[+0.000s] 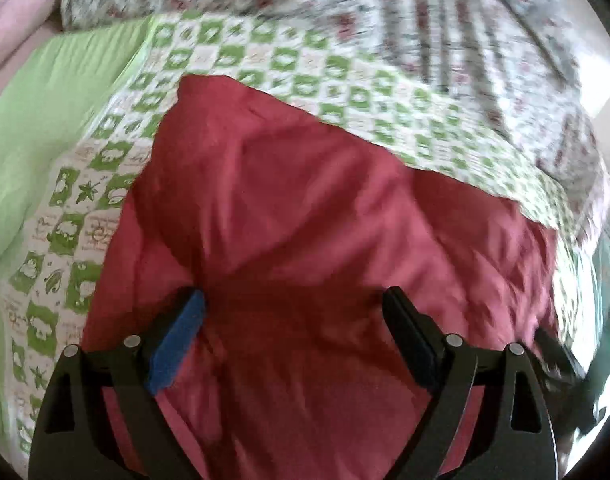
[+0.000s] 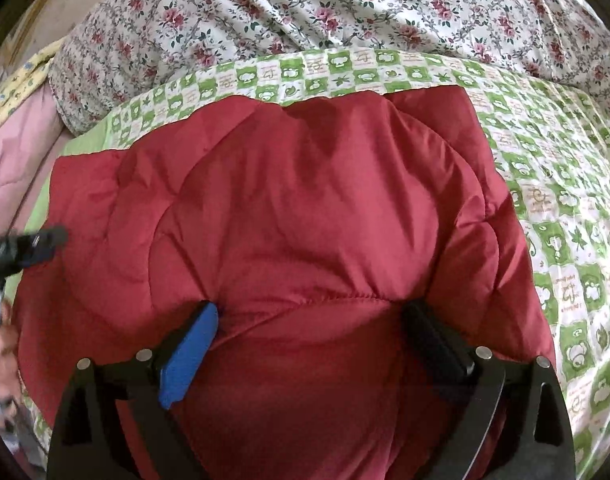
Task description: Fold large clothes
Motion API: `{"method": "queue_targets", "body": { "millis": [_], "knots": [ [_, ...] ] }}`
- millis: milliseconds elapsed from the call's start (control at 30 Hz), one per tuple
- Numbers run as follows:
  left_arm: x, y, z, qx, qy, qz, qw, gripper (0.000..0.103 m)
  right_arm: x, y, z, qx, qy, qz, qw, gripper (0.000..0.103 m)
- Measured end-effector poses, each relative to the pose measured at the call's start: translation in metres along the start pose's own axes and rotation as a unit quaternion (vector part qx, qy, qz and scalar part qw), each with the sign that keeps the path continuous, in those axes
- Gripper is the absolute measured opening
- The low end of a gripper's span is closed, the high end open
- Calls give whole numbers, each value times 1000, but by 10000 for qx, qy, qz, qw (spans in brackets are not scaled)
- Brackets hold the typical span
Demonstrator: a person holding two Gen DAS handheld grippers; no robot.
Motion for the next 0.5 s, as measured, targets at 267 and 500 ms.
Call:
{"method": "queue_targets", "body": {
  "millis": [267,500],
  "knots": [
    [-5,-30,-15,388,21,-220,9990,93,0,-2,0,9,12,3,10000,98],
    [-19,25,-10,55,-93,197,9997,92,0,-3,0,32,-10,36,10000,98]
  ]
}}
Point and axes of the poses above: each gripper's, at about its wrist camera, not at the fingertips, and y roughly against the way its jaws point, z to its right, x to its top, the point moved 3 cm from there along -y, roughly the way its jaws point, and after that the axes turned 12 degrees about z, right-handed, at the moved point
